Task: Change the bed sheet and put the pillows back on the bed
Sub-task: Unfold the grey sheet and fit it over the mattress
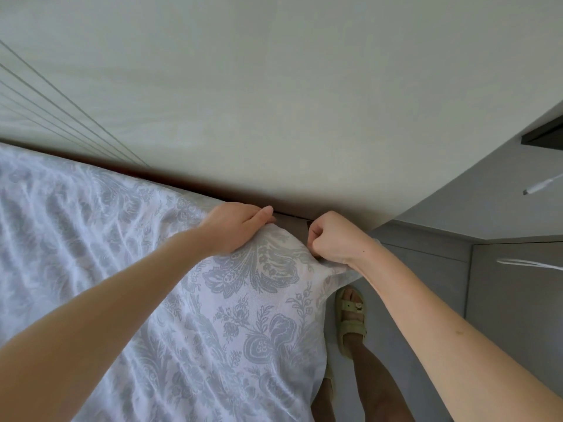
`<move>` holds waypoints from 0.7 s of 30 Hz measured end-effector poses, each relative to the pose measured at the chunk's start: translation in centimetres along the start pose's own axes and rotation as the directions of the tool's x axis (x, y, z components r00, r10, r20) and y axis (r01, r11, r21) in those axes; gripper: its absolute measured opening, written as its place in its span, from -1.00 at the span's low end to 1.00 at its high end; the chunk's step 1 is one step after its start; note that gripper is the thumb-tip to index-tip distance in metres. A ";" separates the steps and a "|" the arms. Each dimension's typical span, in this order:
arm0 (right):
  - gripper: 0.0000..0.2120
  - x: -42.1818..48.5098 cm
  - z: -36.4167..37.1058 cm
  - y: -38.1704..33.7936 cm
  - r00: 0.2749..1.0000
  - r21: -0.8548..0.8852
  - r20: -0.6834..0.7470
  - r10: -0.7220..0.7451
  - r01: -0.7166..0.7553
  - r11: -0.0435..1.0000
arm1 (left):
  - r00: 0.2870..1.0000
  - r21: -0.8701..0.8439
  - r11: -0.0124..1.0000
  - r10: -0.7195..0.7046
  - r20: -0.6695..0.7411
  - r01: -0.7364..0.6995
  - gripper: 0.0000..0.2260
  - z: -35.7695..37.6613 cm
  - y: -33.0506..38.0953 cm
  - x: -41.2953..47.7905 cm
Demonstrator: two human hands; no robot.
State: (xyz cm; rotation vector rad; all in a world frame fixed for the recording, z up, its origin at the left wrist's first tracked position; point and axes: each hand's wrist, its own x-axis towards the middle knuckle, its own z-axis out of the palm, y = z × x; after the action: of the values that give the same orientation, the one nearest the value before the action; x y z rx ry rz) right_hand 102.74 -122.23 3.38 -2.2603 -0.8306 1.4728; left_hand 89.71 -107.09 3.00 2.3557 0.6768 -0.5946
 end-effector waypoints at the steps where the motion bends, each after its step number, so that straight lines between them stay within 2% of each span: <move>1: -0.77 0.1 -0.1 0.0 1.000 -0.009 -0.004 -0.005 0.005 1.000 | 0.999 0.013 0.999 -0.035 0.035 0.034 -0.45 0.1 0.4 0.6; 3: -0.73 0.2 -0.2 0.2 0.999 -0.049 -0.034 -0.011 0.010 0.999 | 0.998 0.053 0.998 -0.037 0.058 0.034 -0.46 0.6 1.4 1.3; 5: -0.77 0.3 -0.2 0.9 0.992 -0.097 -0.122 -0.018 0.006 0.995 | 0.998 0.068 0.997 -0.028 0.048 0.024 -0.43 1.0 2.2 1.9; 6: -0.83 0.0 -0.1 1.4 0.976 -0.109 -0.217 -0.034 0.010 0.994 | 0.998 0.066 0.997 -0.036 0.043 0.033 -0.42 1.2 2.5 2.1; 7: -0.87 -0.7 0.2 2.0 0.928 -0.117 -0.366 -0.074 0.033 0.993 | 0.998 0.062 0.997 -0.049 0.038 0.046 -0.41 1.3 2.6 2.2; 8: -0.85 -1.8 0.7 2.7 0.827 -0.139 -0.545 -0.137 0.072 0.988 | 0.998 0.055 0.997 -0.061 0.033 0.059 -0.39 1.4 2.7 2.2; 9: -0.83 -3.2 1.4 3.2 0.681 -0.177 -0.707 -0.194 0.096 0.980 | 0.997 0.043 0.997 -0.070 0.026 0.068 -0.38 1.5 2.6 2.2; 10: -0.84 -4.7 2.1 3.5 0.537 -0.202 -0.814 -0.221 0.095 0.975 | 0.997 0.030 0.997 -0.076 0.020 0.075 -0.37 1.5 2.6 2.1; 11: -0.83 -6.3 3.1 3.5 0.463 -0.193 -0.860 -0.213 0.091 0.977 | 0.997 0.026 0.997 -0.079 0.015 0.078 -0.37 1.5 2.5 2.1; 12: -0.78 -7.6 4.1 3.3 0.499 -0.138 -0.850 -0.171 0.103 0.985 | 0.997 0.031 0.997 -0.077 0.013 0.077 -0.37 1.5 2.5 2.0; 13: -0.68 -8.4 4.9 2.9 0.619 -0.011 -0.781 -0.087 0.126 0.992 | 0.997 0.039 0.996 -0.078 0.014 0.077 -0.37 1.5 2.5 2.0; 14: -0.58 -8.7 5.5 2.2 0.773 0.164 -0.635 0.010 0.121 0.979 | 0.997 0.048 0.996 -0.081 0.019 0.080 -0.36 1.4 2.4 2.1; 15: -0.51 -8.5 6.1 1.8 0.887 0.333 -0.458 0.066 0.102 0.937 | 0.996 0.059 0.995 -0.087 0.023 0.086 -0.36 1.3 2.5 2.1; 16: -0.49 -7.9 6.3 1.5 0.946 0.468 -0.318 0.066 0.096 0.878 | 0.995 0.065 0.993 -0.098 0.026 0.096 -0.36 1.3 2.5 2.2; 18: -0.53 -6.1 6.1 1.5 0.981 0.637 -0.188 0.041 0.090 0.765 | 0.993 0.054 0.992 -0.114 0.034 0.112 -0.36 1.1 2.4 2.2; 21: -0.50 -4.0 4.8 2.3 1.000 0.795 0.011 0.006 -0.012 0.606 | 0.992 0.048 0.992 -0.121 0.041 0.119 -0.38 0.7 2.4 2.4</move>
State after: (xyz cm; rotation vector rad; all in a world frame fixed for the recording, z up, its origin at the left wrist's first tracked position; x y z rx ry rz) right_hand 97.85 -126.78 3.00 -1.5495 -0.0688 1.4433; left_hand 92.81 -108.44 2.20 2.3484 0.7976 -0.7198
